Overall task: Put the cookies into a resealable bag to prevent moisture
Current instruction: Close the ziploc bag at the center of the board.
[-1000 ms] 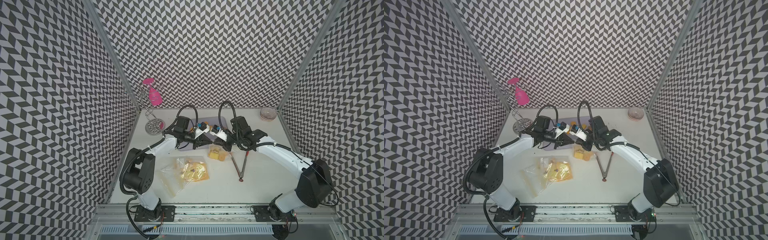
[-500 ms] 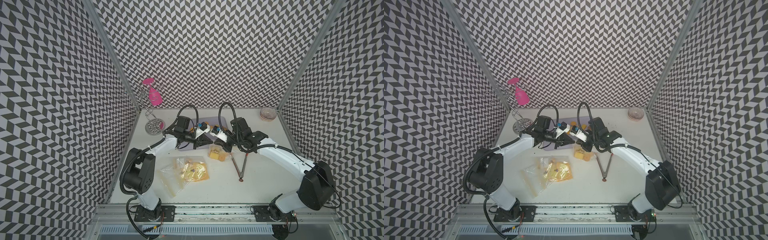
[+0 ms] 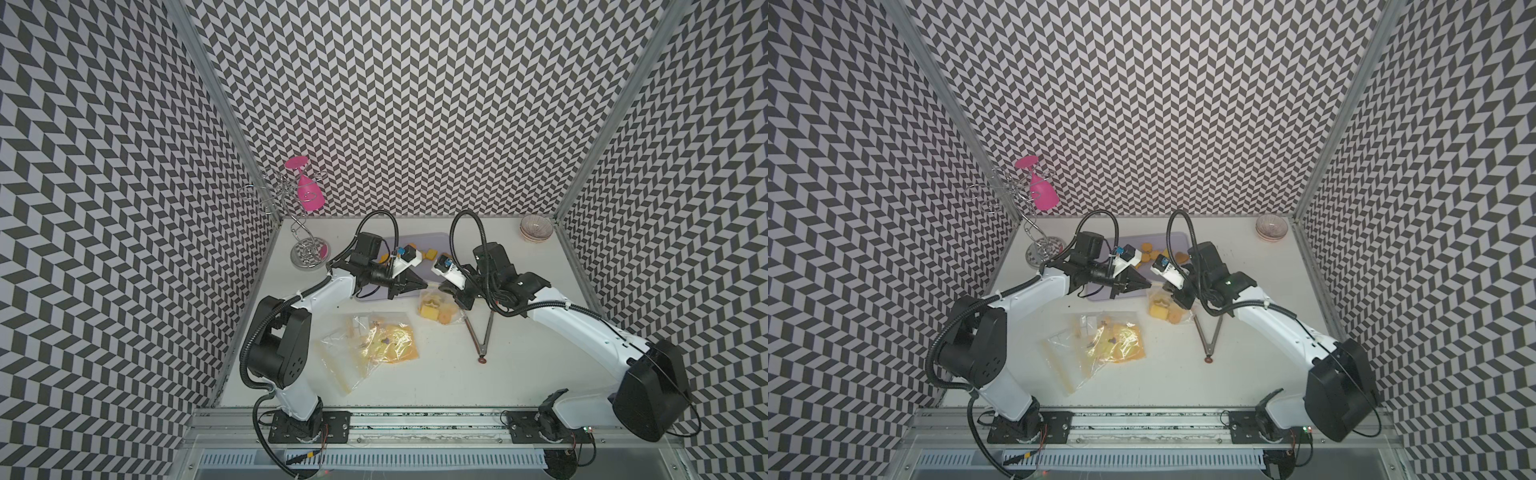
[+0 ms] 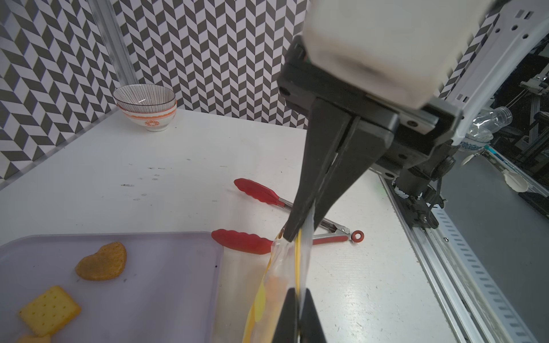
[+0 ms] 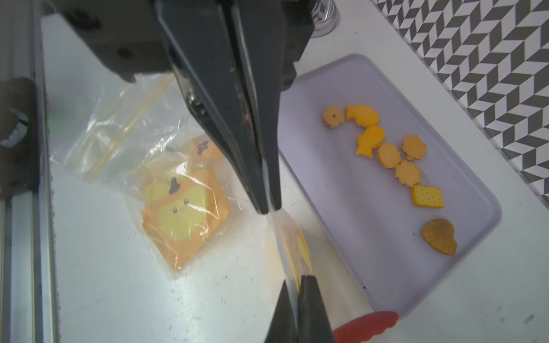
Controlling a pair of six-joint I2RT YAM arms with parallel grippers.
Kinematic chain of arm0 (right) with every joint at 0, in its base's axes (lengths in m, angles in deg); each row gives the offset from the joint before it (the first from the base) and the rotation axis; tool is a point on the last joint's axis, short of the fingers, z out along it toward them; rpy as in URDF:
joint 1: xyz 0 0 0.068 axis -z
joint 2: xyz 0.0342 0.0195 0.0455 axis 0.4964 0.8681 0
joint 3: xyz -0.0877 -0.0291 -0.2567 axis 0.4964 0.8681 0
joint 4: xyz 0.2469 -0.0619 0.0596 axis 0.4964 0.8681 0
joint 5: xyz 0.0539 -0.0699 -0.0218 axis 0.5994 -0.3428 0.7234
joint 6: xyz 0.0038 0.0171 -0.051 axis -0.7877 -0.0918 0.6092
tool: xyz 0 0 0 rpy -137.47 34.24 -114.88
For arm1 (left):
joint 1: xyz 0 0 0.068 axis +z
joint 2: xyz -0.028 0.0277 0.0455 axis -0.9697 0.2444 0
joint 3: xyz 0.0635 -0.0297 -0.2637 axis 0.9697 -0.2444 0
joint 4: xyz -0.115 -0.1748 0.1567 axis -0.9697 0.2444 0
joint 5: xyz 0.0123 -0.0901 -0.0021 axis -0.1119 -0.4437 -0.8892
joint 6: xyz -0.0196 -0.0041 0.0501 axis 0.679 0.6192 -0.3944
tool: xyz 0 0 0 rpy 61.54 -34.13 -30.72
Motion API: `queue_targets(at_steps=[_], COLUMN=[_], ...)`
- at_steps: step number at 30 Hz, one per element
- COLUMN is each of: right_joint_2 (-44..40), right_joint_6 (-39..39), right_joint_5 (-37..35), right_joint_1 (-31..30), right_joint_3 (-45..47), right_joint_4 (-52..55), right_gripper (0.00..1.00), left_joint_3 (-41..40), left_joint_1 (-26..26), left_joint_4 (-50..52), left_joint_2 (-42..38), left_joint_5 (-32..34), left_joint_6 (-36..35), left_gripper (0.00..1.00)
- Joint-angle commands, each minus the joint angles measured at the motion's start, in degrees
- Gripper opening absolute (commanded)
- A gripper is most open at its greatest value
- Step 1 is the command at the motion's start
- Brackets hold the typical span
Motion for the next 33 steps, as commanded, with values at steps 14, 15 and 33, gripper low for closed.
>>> queue_targets(at_steps=[14, 15, 33], right_joint_2=[-6.31, -6.38, -12.45], right_joint_6=[-0.93, -0.92, -4.02], right_joint_5=[-7.77, -7.96, -15.68], right_joint_1=[2.32, 2.45, 3.57], right_joint_3=[5.14, 5.0, 9.26], right_joint_4=[1.25, 2.15, 6.16], right_gripper=[0.0, 0.0, 0.24], left_joint_3=[0.72, 0.63, 0.14], left_joint_1=[1.03, 1.07, 1.47], left_joint_4=[0.82, 0.65, 0.12], left_joint_2=[-0.18, -0.35, -0.38], left_joint_5=[-0.69, -0.68, -0.24], left_joint_6=[-1.5, -1.51, -1.43], left_gripper=[0.0, 0.0, 0.0])
